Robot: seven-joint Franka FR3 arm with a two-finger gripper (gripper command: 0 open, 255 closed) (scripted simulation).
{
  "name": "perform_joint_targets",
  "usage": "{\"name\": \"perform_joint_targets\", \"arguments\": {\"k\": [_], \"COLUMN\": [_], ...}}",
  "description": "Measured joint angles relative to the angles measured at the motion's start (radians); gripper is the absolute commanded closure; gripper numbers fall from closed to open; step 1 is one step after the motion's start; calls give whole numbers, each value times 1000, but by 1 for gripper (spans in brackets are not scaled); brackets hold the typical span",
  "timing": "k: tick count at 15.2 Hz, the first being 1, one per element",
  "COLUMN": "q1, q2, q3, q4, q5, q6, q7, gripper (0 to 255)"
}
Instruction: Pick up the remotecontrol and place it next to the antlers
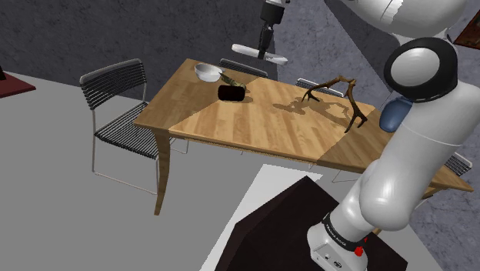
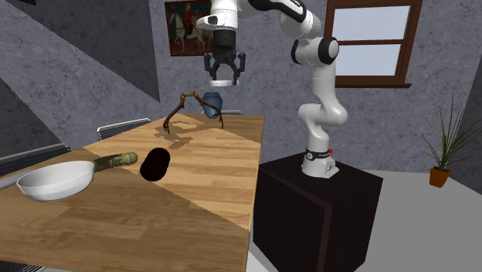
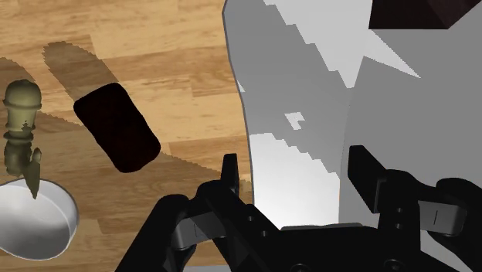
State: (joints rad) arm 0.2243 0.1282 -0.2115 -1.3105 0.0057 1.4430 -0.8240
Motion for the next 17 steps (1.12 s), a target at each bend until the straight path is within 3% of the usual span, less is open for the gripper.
{"name": "perform_joint_targets", "arguments": {"k": [3, 5, 17], "q1": [-9, -27, -207], "q2": [13, -6, 42], "q3": [-6, -19, -145], "q4": [47, 22, 89], "q5": [4, 1, 36], "q6": [-34, -28, -48], "q7": [-13, -45, -341], "gripper": [255, 255, 255]}}
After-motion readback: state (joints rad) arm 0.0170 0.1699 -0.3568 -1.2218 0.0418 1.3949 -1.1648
